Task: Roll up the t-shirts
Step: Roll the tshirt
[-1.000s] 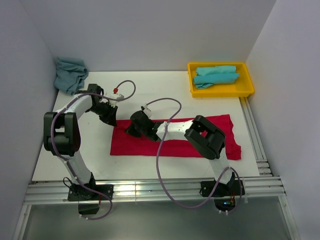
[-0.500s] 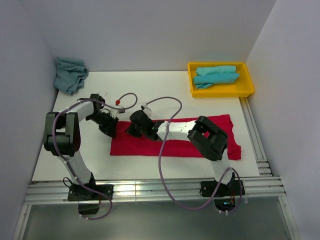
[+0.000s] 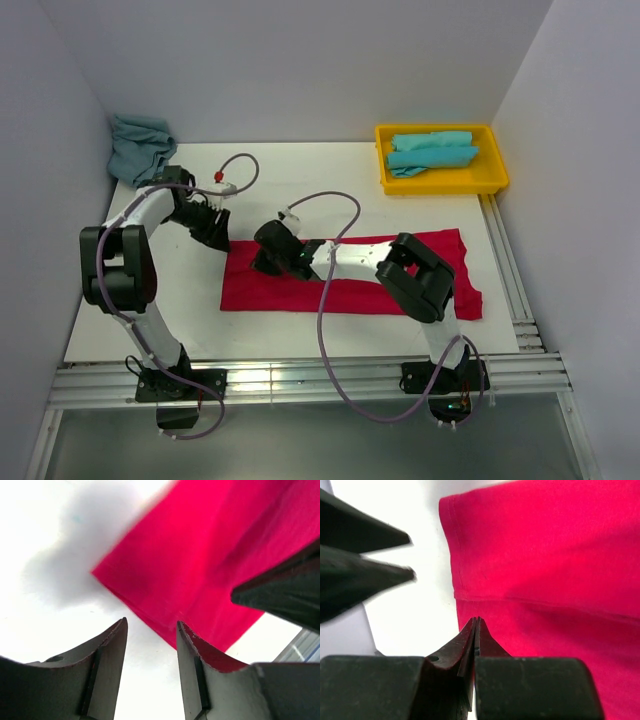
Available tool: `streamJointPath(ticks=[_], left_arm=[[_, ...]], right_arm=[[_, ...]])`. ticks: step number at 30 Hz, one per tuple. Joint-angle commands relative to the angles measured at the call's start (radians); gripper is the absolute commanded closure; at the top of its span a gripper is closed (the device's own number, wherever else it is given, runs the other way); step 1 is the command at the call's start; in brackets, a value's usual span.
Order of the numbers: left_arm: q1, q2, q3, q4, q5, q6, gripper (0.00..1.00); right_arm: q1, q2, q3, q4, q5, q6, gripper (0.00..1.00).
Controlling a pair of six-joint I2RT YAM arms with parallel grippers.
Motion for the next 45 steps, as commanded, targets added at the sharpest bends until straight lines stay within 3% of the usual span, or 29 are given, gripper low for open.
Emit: streamJointPath(ticks=[1, 12, 18, 21, 26, 38, 45], left_arm=[[0.026, 0.026, 0.061, -0.002, 0.046, -0.078, 0.5], [0.024, 0.171, 0.13, -0.119, 0.109, -0.013, 0.46], [0.021, 0.203, 0.137, -0.09, 0.098, -0.032, 0.45], [0.018, 0.215, 0.138, -0.073, 0.087, -0.048, 0.46], [0.015, 0.232, 0.152, -0.068, 0.09, -0.062, 0.53], [0.004, 0.249, 0.164, -0.056, 0.084, -0.091, 0.79], [0.004, 0.238, 0.155, -0.039, 0.074, -0.101, 0.89]], right_arm=[[0.026, -0.039, 0.078, -0.081, 0.053, -0.035, 1.0], [0.117, 0.079, 0.321, -0.394, 0.124, -0.064, 0.8], [0.171, 0.194, 0.478, -0.519, 0.124, -0.072, 0.64], [0.184, 0.247, 0.555, -0.561, 0.116, -0.08, 0.62], [0.211, 0.326, 0.694, -0.67, 0.133, -0.084, 0.6], [0.243, 0.418, 0.823, -0.824, 0.164, -0.069, 0.56], [0.252, 0.474, 0.898, -0.878, 0.175, -0.078, 0.56]])
